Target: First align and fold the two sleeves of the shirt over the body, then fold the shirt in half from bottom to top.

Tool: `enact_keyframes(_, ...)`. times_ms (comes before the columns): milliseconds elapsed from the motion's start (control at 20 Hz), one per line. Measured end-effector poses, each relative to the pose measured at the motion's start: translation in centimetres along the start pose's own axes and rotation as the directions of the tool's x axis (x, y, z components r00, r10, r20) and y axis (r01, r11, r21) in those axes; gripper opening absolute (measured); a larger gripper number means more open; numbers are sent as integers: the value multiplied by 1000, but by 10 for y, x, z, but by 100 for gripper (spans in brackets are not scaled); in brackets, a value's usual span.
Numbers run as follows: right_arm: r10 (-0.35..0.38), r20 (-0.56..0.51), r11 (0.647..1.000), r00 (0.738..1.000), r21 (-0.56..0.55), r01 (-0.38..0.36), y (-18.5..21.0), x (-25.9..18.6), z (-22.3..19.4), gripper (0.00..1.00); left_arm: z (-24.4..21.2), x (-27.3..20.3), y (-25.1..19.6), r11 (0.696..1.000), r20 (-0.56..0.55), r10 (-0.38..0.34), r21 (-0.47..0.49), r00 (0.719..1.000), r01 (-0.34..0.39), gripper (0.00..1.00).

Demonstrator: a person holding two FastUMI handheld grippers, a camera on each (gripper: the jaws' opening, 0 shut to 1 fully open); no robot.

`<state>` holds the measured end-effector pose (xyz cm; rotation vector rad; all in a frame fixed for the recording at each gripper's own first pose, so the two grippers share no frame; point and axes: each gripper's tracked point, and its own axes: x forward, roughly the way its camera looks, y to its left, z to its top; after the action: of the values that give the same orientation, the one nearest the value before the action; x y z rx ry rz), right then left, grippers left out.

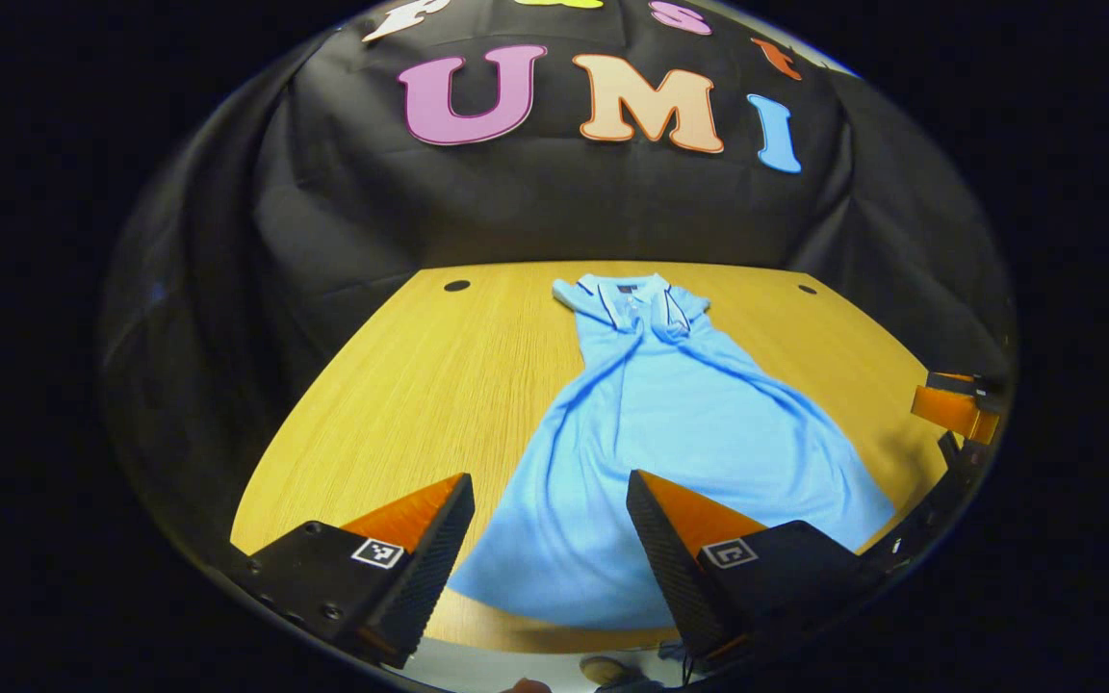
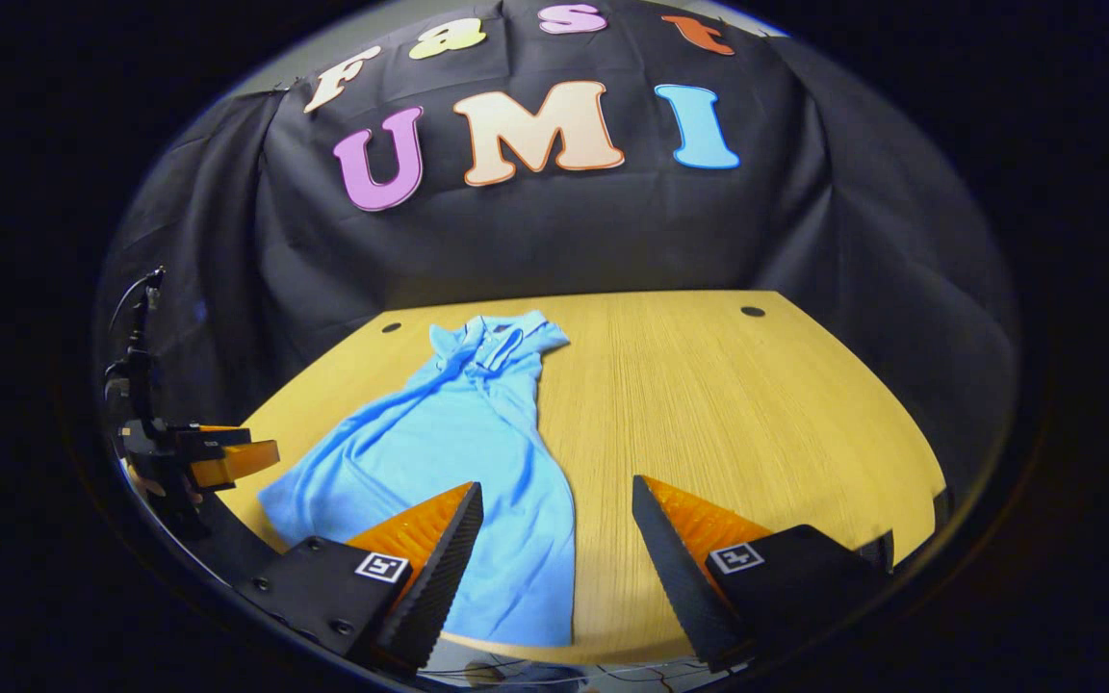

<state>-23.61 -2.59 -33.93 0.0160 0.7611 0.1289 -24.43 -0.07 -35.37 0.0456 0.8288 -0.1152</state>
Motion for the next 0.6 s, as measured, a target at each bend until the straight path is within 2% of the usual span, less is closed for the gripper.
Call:
enact_keyframes(200,-41,-81,999,996,-18,40,9,-17,-61,97,-57,-13,8,1000,-78,5,22,997,-3,96)
enact_keyframes(350,-75,-108,997,991,-17,74,13,-15,-87,97,-91,-13,6,1000,-129,9,0,992,-9,96)
enact_keyframes(450,-87,-141,996,986,-17,86,19,-9,-105,97,-81,-14,3,1000,-76,5,-17,997,-7,98)
enact_keyframes(500,-96,-166,995,981,-26,93,21,-8,-115,94,-89,-15,1,1000,-103,3,-12,995,-4,95)
enact_keyframes(550,-100,-169,995,980,-35,96,22,-8,-115,98,-87,-15,1,1000,-83,0,-4,997,-1,96)
enact_keyframes(600,-108,-150,994,983,-27,105,22,-8,-109,94,-86,-15,-3,1000,-91,-9,-4,996,9,98)
